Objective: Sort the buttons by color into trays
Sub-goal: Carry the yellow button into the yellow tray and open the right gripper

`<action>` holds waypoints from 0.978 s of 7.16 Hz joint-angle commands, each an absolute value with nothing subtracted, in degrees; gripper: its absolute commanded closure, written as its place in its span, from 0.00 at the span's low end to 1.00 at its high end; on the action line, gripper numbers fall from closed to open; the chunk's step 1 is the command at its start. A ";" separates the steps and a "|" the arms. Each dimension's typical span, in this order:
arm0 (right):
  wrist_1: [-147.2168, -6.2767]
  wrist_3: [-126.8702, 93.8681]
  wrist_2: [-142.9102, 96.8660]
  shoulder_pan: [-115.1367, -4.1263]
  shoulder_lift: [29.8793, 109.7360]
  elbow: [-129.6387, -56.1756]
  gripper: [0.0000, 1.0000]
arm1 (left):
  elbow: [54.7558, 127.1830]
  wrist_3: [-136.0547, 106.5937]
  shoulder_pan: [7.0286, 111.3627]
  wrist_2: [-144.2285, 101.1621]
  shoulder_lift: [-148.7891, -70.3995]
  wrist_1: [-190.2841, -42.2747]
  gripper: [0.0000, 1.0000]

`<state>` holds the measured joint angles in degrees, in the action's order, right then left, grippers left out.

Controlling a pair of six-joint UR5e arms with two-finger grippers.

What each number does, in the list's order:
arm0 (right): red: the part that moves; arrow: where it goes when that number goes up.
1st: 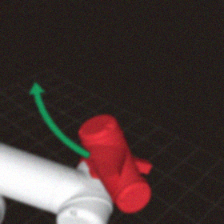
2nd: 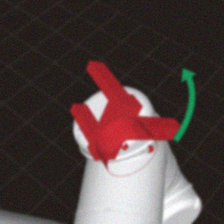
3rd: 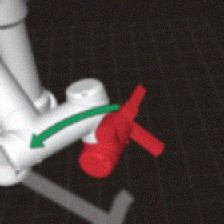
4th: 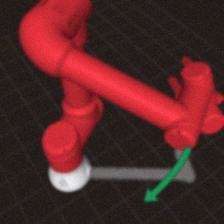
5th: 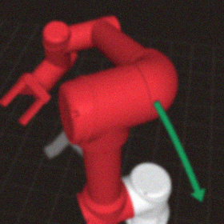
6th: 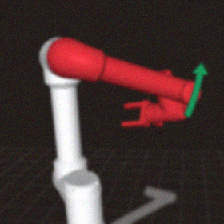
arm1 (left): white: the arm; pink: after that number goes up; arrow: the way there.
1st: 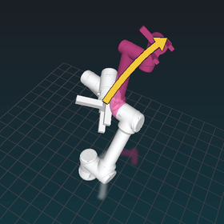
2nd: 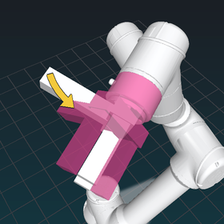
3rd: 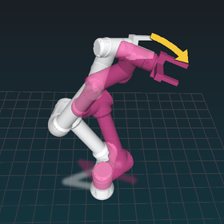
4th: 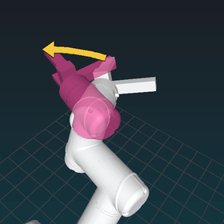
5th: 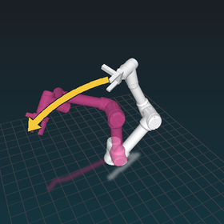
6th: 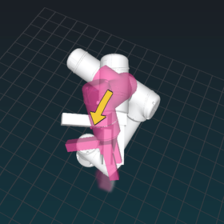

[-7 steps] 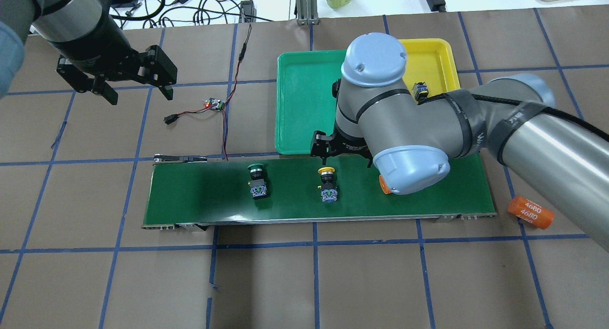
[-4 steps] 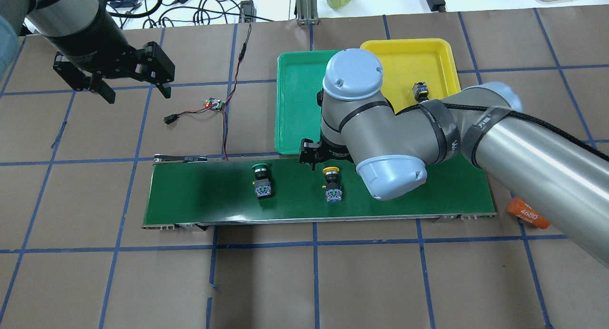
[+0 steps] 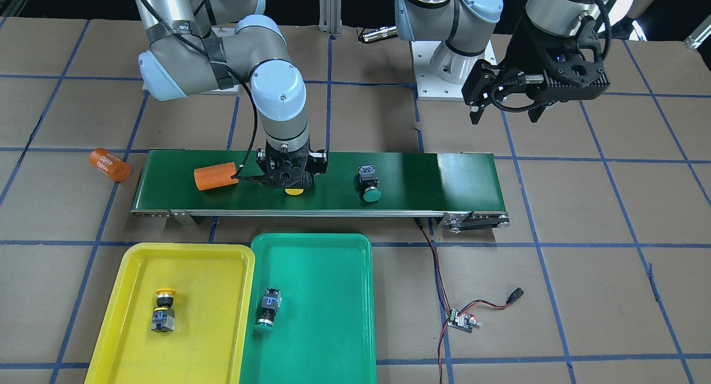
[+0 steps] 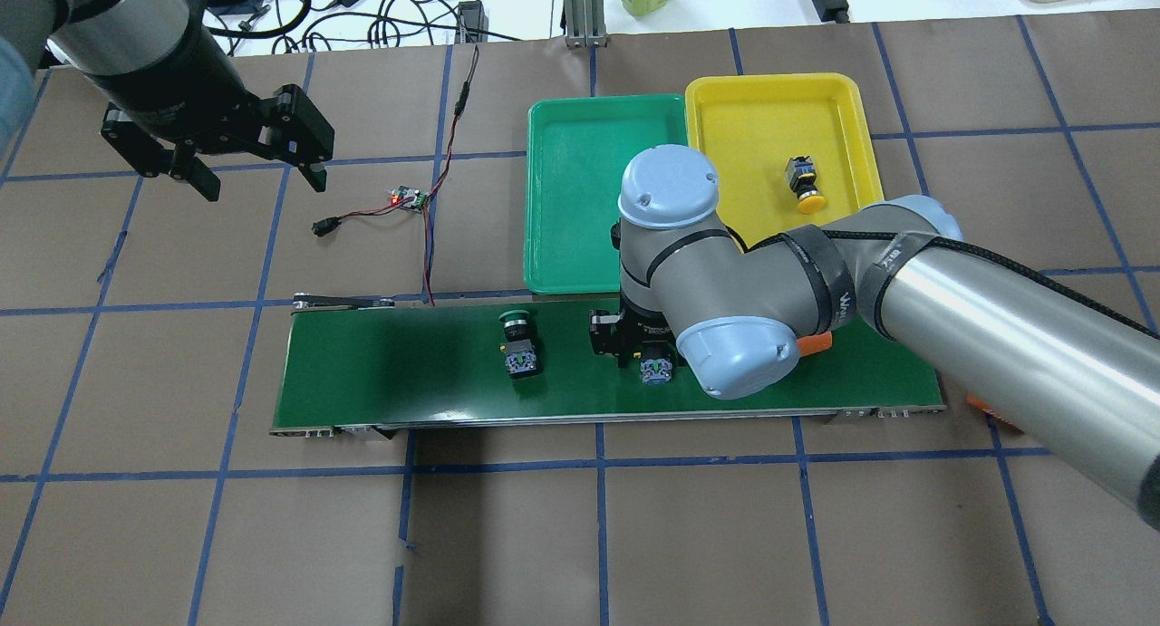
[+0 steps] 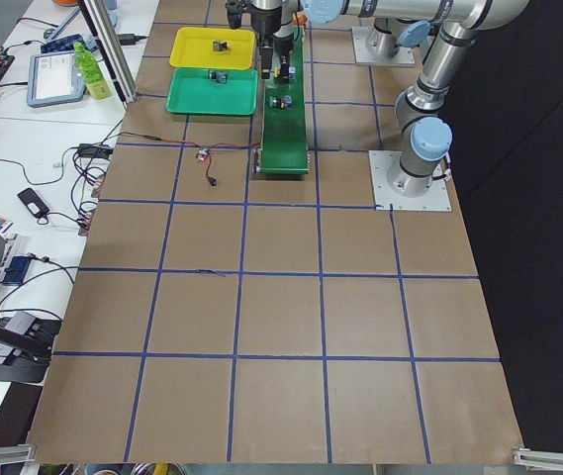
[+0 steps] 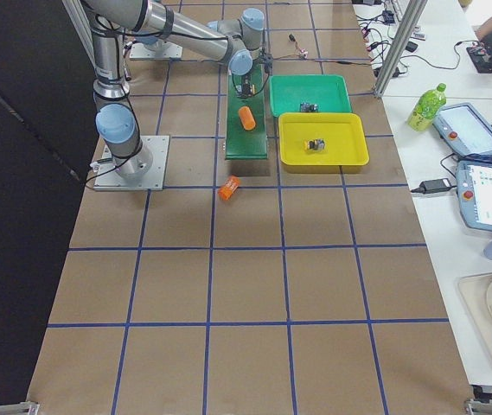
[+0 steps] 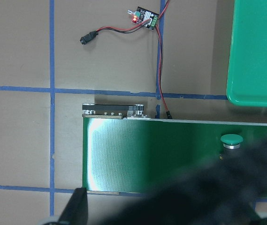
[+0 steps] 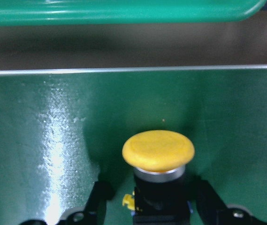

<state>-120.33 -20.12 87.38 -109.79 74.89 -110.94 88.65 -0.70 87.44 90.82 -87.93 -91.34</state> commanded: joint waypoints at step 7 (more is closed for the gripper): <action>-121.43 -2.96 96.32 -96.56 73.15 -98.64 1.00 | 89.03 -0.70 87.45 90.70 -87.71 -90.97 0.00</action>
